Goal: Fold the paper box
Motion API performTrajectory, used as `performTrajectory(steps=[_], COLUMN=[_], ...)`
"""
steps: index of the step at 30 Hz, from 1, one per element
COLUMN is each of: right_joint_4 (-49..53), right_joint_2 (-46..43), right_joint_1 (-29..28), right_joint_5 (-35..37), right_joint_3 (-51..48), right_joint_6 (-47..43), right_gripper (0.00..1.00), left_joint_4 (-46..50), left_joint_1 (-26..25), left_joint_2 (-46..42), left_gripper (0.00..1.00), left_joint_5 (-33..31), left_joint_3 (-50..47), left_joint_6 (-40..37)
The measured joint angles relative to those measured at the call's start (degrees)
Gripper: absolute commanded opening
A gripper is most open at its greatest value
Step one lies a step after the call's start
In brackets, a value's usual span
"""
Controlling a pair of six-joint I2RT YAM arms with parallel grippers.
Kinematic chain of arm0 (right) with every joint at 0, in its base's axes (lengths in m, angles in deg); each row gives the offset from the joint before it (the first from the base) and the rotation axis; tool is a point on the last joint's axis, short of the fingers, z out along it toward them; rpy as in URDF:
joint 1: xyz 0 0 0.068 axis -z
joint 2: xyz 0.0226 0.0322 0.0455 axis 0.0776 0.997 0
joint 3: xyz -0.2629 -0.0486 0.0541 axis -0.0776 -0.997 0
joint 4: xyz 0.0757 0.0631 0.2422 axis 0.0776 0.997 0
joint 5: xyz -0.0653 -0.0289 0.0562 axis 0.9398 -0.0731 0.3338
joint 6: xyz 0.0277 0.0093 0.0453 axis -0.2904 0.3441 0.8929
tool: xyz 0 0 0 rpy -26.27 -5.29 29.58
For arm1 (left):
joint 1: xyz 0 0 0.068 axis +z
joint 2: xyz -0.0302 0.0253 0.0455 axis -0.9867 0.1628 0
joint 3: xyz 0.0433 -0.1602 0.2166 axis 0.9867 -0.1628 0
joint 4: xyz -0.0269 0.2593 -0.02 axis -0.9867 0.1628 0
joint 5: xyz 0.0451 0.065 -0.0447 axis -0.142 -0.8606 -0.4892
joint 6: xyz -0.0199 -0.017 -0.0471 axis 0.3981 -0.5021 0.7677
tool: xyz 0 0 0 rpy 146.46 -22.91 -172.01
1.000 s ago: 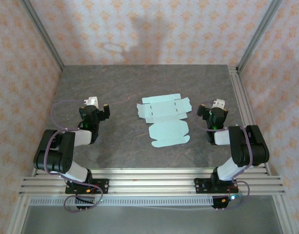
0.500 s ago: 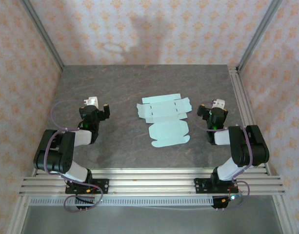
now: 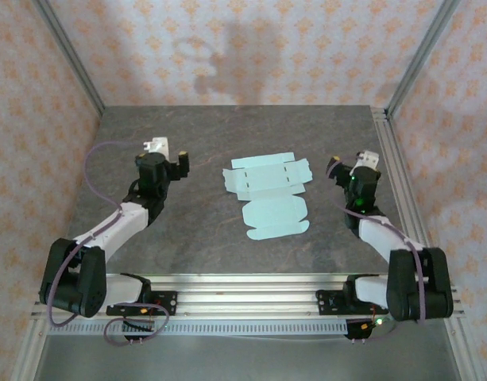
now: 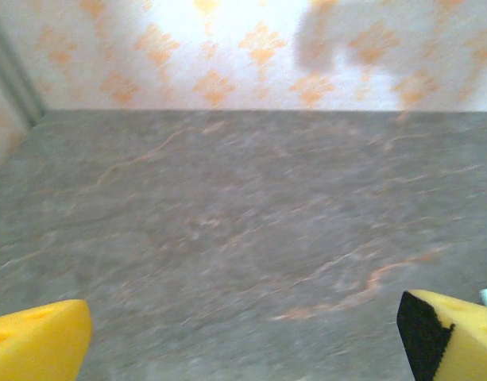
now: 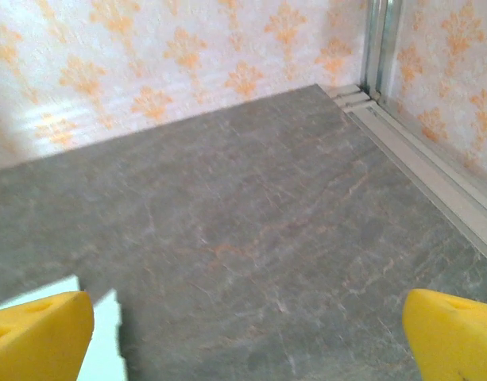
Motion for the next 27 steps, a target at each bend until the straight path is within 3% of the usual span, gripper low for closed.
performTrajectory(steps=[4,11,16,19,27], right_joint_4=[10.3,22.5,24.0,24.0,24.0], right_joint_2=[-3.6,-6.7,-6.8,-6.0,-2.0], right_joint_1=[0.0,0.0,0.2,0.2,0.2], right_joint_5=[-3.3,-11.7,-16.9,-19.8,-24.4], right_joint_3=[4.8,6.6,6.6,6.6,6.6], right_joint_6=[3.3,11.0,13.7,14.9,16.7], right_gripper=[0.99,0.99,0.99,0.99,1.0], left_joint_4=[6.0,15.7,18.8,19.6,19.8], left_joint_1=[-3.6,-7.0,-10.4,-12.2,-14.0], left_joint_2=[2.4,11.5,18.0,21.5,28.3], left_gripper=[1.0,0.95,0.89,0.79,0.63], left_joint_5=[0.5,4.6,9.5,11.6,16.0], left_joint_3=[5.2,12.3,15.6,17.1,20.5], left_joint_6=[5.5,22.0,31.4,35.2,41.2])
